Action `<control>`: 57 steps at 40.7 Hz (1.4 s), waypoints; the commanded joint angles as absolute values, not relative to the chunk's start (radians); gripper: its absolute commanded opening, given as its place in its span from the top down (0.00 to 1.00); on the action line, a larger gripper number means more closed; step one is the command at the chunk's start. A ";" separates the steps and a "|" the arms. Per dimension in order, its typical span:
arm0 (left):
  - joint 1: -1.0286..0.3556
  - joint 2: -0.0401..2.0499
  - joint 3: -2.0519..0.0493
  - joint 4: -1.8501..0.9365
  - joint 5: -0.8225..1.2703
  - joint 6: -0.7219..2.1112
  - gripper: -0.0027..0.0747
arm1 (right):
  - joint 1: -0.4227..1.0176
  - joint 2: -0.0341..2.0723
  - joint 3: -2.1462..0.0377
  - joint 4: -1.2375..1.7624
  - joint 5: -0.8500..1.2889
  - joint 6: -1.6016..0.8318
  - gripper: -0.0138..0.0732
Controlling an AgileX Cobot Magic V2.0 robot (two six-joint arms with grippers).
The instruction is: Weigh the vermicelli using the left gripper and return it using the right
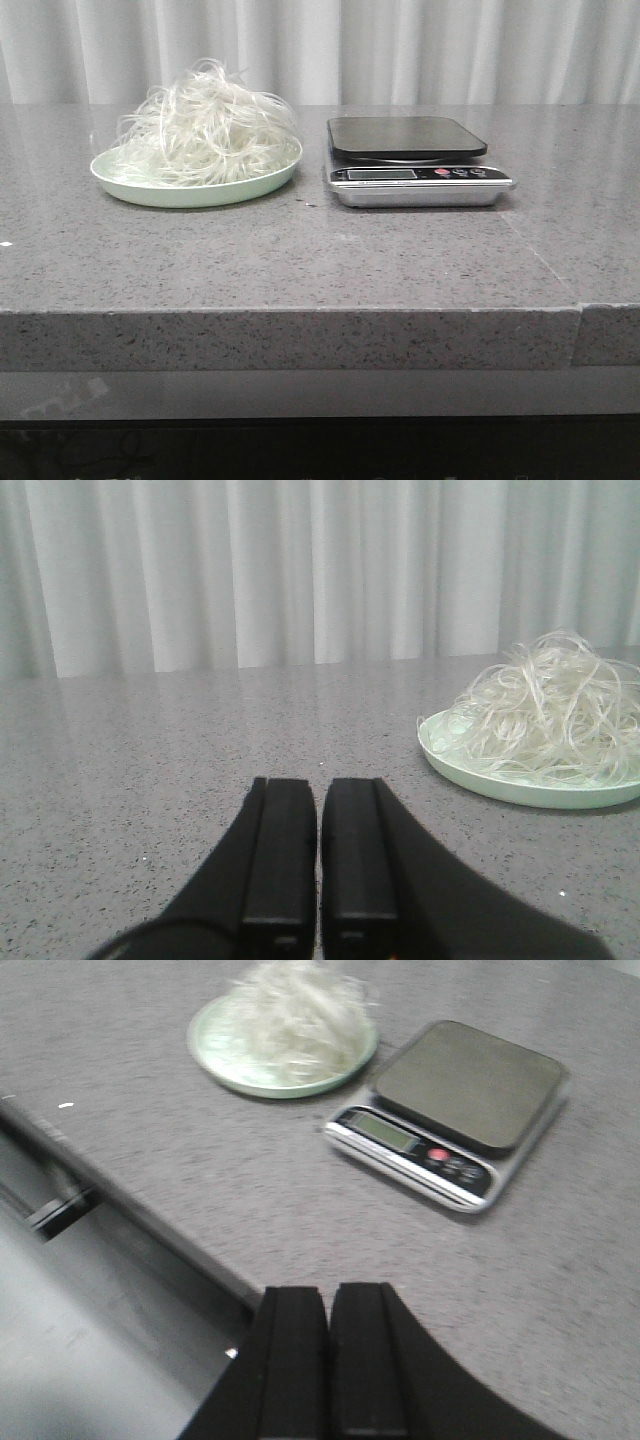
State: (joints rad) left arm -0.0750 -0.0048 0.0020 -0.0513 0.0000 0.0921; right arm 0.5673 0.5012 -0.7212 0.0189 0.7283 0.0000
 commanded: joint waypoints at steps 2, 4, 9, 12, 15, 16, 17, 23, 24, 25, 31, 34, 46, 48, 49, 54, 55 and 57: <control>-0.072 -0.023 0.008 -0.061 -0.080 0.090 0.78 | 0.426 0.431 -0.616 0.042 0.468 -0.008 0.66; -0.072 -0.023 0.008 -0.061 -0.080 0.090 0.78 | 0.366 0.380 -0.547 0.055 0.377 -0.008 0.66; -0.072 -0.023 0.008 -0.061 -0.080 0.090 0.78 | 0.239 0.246 -0.384 0.062 0.195 -0.008 0.66; -0.072 -0.023 0.008 -0.061 -0.080 0.090 0.78 | 0.180 0.176 -0.291 0.062 0.118 -0.008 0.66; -0.072 -0.023 0.008 -0.061 -0.080 0.090 0.78 | 0.132 0.114 -0.220 0.062 0.062 -0.008 0.66; -0.072 -0.023 0.008 -0.061 -0.080 0.090 0.78 | 0.120 0.095 -0.196 0.062 0.047 -0.008 0.66; -0.072 -0.023 0.008 -0.061 -0.080 0.090 0.78 | 0.113 0.082 -0.179 0.062 0.038 -0.008 0.66; -0.072 -0.023 0.008 -0.061 -0.080 0.090 0.78 | 0.099 0.021 -0.087 0.062 0.013 -0.008 0.66; -0.072 -0.023 0.008 -0.061 -0.080 0.090 0.78 | 0.099 0.016 -0.075 0.062 0.007 -0.008 0.66; -0.072 -0.023 0.008 -0.061 -0.080 0.090 0.78 | 0.099 0.010 -0.060 0.062 -0.006 -0.008 0.66; -0.072 -0.023 0.008 -0.061 -0.080 0.090 0.78 | 0.098 -0.022 0.023 0.062 -0.085 -0.008 0.66; -0.072 -0.023 0.008 -0.061 -0.080 0.090 0.78 | 0.097 -0.027 0.019 0.062 -0.067 -0.008 0.66; -0.072 -0.023 0.008 -0.061 -0.080 0.090 0.78 | 0.096 -0.027 0.019 0.062 -0.081 -0.008 0.66; -0.072 -0.023 0.008 -0.061 -0.080 0.090 0.78 | 0.096 -0.027 0.019 0.062 -0.081 -0.008 0.66; -0.072 -0.023 0.008 -0.061 -0.080 0.090 0.78 | 0.096 -0.027 0.019 0.062 -0.081 -0.008 0.66; -0.072 -0.023 0.008 -0.061 -0.080 0.090 0.78 | 0.096 -0.027 0.019 0.062 -0.081 -0.008 0.66; -0.072 -0.023 0.008 -0.061 -0.080 0.090 0.78 | 0.096 -0.027 0.019 0.062 -0.081 -0.008 0.66; -0.072 -0.023 0.008 -0.061 -0.080 0.090 0.78 | 0.090 -0.027 0.019 0.062 -0.081 -0.008 0.66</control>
